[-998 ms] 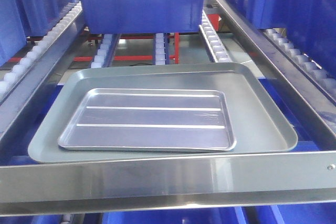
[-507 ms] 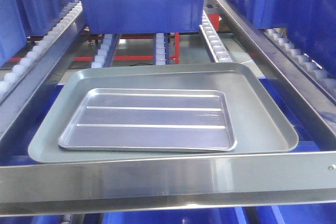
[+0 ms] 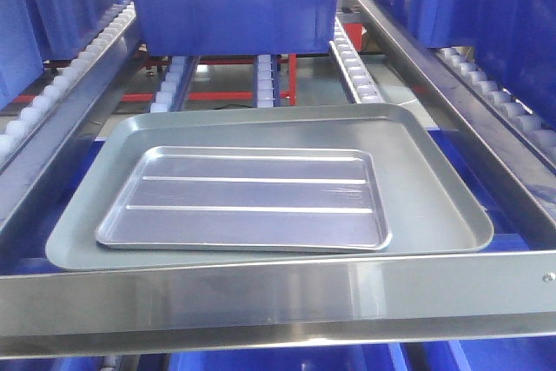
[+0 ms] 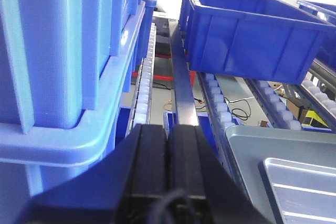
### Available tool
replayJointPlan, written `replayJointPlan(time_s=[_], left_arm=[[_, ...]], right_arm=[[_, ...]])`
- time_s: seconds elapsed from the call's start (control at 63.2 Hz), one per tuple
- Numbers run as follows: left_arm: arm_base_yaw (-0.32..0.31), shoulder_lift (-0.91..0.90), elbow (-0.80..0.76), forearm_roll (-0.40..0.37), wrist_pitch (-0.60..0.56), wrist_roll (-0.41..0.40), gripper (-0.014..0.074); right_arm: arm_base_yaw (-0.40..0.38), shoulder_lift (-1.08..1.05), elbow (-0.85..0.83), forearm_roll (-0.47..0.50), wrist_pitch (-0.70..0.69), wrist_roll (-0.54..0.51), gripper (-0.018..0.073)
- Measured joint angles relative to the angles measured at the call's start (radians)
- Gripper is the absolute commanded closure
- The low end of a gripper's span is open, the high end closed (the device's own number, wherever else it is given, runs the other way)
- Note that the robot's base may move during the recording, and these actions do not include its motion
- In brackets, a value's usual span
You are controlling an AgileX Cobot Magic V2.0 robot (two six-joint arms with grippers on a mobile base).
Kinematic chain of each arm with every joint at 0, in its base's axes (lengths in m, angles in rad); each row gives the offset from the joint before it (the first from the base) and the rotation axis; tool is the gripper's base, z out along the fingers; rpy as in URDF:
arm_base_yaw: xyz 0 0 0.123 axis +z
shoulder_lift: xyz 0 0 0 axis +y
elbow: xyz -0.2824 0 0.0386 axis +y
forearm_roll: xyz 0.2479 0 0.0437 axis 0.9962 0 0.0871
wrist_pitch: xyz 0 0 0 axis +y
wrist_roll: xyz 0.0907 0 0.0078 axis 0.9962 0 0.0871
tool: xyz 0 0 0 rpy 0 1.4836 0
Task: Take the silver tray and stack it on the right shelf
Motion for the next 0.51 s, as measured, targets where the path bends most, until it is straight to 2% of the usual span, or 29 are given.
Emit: replayJointPlan(time_s=[0.412, 0.507], left_arm=[[0.000, 0.000, 0.000, 0.000, 0.000, 0.000, 0.0697], [0.000, 0.000, 0.000, 0.000, 0.000, 0.000, 0.0697]], right_arm=[[-0.002, 0.000, 0.004, -0.008, 0.000, 0.000, 0.0510], [-0.058, -0.004, 0.032, -0.014, -0.036, 0.000, 0.0510]])
